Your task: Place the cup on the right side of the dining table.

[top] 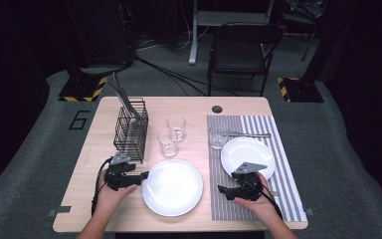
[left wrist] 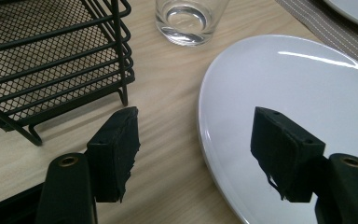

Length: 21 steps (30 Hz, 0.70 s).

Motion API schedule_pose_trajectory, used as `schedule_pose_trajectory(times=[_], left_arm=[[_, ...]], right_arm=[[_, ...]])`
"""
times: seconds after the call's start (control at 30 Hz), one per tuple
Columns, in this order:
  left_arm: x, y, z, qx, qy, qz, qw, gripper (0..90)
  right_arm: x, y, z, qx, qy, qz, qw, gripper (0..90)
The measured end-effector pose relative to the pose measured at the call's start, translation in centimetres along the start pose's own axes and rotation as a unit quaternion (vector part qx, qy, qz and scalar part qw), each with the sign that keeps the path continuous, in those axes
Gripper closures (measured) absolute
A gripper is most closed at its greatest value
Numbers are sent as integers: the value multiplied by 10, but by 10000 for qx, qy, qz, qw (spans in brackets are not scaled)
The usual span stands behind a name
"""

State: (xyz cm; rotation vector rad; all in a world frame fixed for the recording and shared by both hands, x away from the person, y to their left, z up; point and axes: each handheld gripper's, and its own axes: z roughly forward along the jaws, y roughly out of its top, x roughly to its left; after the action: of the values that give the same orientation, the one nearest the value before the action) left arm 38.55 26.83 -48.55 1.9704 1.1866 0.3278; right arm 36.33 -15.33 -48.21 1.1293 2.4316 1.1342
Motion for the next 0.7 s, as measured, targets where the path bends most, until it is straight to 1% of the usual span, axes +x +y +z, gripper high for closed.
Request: schedule_pose_trajectory(times=[0.03,0.07,0.13,0.2,0.33,0.37,0.47,0.5,0.53,0.57,0.63,0.7], left_arm=[[-1,0,1,-30,26,-8,10000,322],[0,0,1,29,-4,26,10000,322],[-1,0,3,54,-5,37,10000,322],[-1,0,4,51,-26,36,10000,322],[-2,0,7,31,-28,65,10000,322],[-2,1,7,80,-50,66,9999,322],[-3,2,9,91,-59,84,9999,322],[-4,2,10,62,-65,98,9999,322],[-4,2,10,122,-85,136,9998,322],[-4,3,11,116,-90,148,9998,322],[-5,3,11,107,-93,139,9998,322],[-6,3,11,108,-80,132,9998,322]], right_arm=[[0,-1,0,-8,1,-24,10000,235],[1,-1,1,-12,-5,6,10000,237],[1,-3,2,-51,15,-16,10000,244],[1,-5,4,-62,38,-92,9999,245],[2,-9,9,8,109,-77,9999,247],[2,-10,11,43,146,-60,9999,247],[4,-12,14,124,119,-111,9998,247],[3,-13,14,157,153,-126,9997,247],[2,-14,15,149,162,-110,9997,247],[2,-14,14,157,165,-73,9997,247],[1,-15,14,155,167,-114,9997,247],[1,-16,14,184,195,-64,9996,247]])
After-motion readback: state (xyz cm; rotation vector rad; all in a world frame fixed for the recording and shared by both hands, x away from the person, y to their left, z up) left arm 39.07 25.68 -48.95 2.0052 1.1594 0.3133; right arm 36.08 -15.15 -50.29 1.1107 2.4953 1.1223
